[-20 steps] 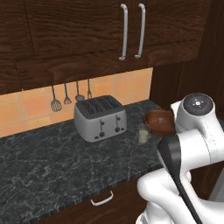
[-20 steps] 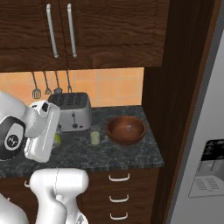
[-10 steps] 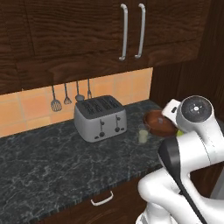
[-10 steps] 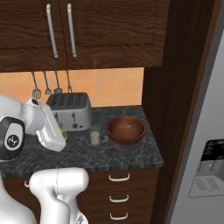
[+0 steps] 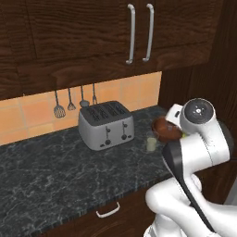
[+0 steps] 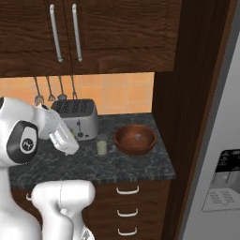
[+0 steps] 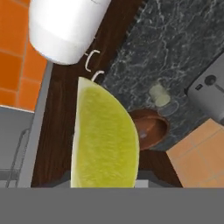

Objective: Grab a lemon wedge from the fridge and one ice cube from the ice bowl, and put them in the glass of lemonade.

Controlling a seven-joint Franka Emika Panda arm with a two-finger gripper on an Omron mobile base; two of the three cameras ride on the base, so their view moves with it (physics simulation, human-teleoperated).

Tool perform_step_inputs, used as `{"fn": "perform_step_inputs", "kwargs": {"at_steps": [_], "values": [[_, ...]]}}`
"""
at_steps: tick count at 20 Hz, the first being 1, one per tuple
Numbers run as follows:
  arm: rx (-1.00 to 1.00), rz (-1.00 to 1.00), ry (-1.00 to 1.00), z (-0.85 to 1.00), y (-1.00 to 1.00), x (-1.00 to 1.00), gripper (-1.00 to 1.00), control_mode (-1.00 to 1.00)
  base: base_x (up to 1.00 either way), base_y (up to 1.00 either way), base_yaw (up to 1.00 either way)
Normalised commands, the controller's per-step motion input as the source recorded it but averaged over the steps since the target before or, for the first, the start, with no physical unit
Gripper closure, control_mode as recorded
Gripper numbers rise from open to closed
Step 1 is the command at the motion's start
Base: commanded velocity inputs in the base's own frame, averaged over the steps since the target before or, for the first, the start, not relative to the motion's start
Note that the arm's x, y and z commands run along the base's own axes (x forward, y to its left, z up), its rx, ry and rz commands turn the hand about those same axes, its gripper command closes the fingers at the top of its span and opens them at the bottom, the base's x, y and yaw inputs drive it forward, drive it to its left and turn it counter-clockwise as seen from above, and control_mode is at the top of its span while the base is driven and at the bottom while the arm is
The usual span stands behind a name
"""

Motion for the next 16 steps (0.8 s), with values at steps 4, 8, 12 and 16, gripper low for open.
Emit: {"fn": "perform_step_inputs", "kwargs": {"at_steps": [4, 8, 12, 16], "values": [[-0.06, 0.00, 0.00, -0.37, 0.00, 1.00, 1.00, -1.00, 0.00, 0.00, 0.00], [-0.04, 0.00, 0.00, -0.40, 0.00, 0.96, 1.00, -1.00, 0.00, 0.00, 0.00], [0.00, 0.00, 0.00, -0.24, 0.00, 0.84, 1.00, -1.00, 0.00, 0.00, 0.00], [0.00, 0.00, 0.00, -0.17, 0.00, 0.74, 1.00, -1.00, 0.00, 0.00, 0.00]]}}
